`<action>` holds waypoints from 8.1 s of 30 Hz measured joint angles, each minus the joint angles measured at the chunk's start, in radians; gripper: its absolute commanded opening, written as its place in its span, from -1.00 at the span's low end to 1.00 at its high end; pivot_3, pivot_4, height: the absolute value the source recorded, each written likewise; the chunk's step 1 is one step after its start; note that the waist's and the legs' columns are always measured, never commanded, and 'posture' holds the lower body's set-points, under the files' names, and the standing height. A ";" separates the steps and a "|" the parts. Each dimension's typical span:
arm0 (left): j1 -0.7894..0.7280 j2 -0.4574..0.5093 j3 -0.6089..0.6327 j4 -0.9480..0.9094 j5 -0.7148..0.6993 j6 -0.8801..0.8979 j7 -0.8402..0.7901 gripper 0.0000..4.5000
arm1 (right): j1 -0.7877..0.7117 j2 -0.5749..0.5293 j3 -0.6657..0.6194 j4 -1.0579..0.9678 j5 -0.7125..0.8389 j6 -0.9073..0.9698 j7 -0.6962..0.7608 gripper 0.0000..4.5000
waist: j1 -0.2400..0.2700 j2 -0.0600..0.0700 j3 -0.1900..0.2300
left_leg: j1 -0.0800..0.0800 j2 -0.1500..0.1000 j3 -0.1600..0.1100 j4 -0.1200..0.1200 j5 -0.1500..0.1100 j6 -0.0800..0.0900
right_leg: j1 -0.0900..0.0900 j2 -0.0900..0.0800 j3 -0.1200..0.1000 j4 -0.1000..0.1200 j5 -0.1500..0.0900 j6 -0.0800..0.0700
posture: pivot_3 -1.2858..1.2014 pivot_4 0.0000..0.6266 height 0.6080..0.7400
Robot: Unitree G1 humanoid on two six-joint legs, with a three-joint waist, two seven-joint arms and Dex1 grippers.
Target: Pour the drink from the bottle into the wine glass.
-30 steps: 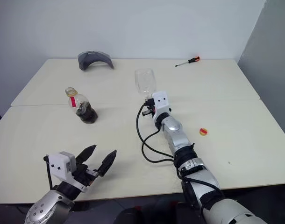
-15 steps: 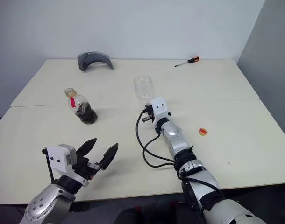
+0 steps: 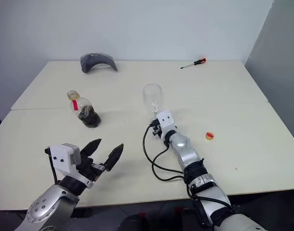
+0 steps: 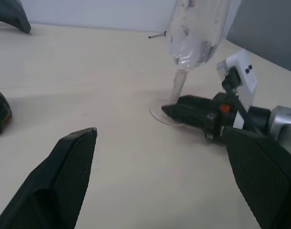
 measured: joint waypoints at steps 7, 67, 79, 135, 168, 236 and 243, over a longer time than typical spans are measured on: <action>0.002 0.002 0.000 -0.003 -0.002 0.012 0.002 1.00 | 0.021 -0.012 0.001 -0.045 0.001 0.012 0.017 0.99 | 0.001 0.000 0.000 | 0.000 0.000 0.000 0.000 0.000 0.000 | 0.000 0.000 0.000 0.000 0.000 0.000 | 0.03 -0.52 1.00; -0.589 -0.023 0.096 0.911 0.353 -0.413 0.122 1.00 | 0.433 -0.486 0.008 -1.240 0.525 0.526 0.414 0.99 | 0.028 -0.004 0.006 | 0.000 -0.001 -0.003 0.002 -0.004 0.001 | 0.002 0.001 -0.001 0.000 -0.001 0.002 | 0.03 -0.52 1.00; -0.707 -0.004 0.097 1.125 0.371 -0.503 0.098 1.00 | 0.447 -0.487 0.009 -1.241 0.523 0.515 0.425 0.99 | 0.028 -0.004 0.006 | 0.000 -0.001 -0.003 0.002 -0.004 0.001 | 0.002 0.001 -0.002 0.000 -0.001 0.002 | 0.03 -0.52 1.00; -1.118 0.096 -0.039 1.635 0.492 -0.746 -0.074 -0.54 | 0.362 -0.480 -0.005 -1.285 0.544 0.580 0.337 1.00 | 0.028 -0.007 0.008 | -0.003 -0.002 -0.003 0.003 -0.001 -0.003 | 0.001 0.003 -0.008 0.000 -0.001 0.002 | 0.03 -0.52 1.00; -1.480 0.116 -0.335 1.934 0.787 -1.108 -0.323 -0.54 | 0.126 -0.491 -0.099 -0.993 0.477 0.525 0.348 1.00 | 0.027 -0.005 0.010 | -0.017 -0.001 -0.002 0.016 -0.001 -0.003 | -0.007 0.006 -0.007 0.002 -0.001 0.002 | 0.03 -0.52 1.00; -1.669 0.257 -0.608 2.080 1.202 -1.373 0.004 -0.54 | 0.131 -0.465 -0.100 -0.941 0.411 0.459 0.346 1.00 | 0.027 -0.005 0.010 | -0.017 -0.001 0.001 0.018 -0.001 -0.003 | -0.010 0.006 -0.005 0.012 -0.002 0.003 | 0.03 -0.52 1.00; -1.682 0.259 -0.613 2.083 1.222 -1.373 0.022 -0.54 | 0.133 -0.462 -0.099 -0.941 0.403 0.445 0.348 1.00 | 0.027 -0.005 0.010 | -0.017 -0.002 0.001 0.018 -0.001 -0.003 | -0.010 0.006 -0.005 0.012 -0.002 0.003 | 0.03 -0.52 1.00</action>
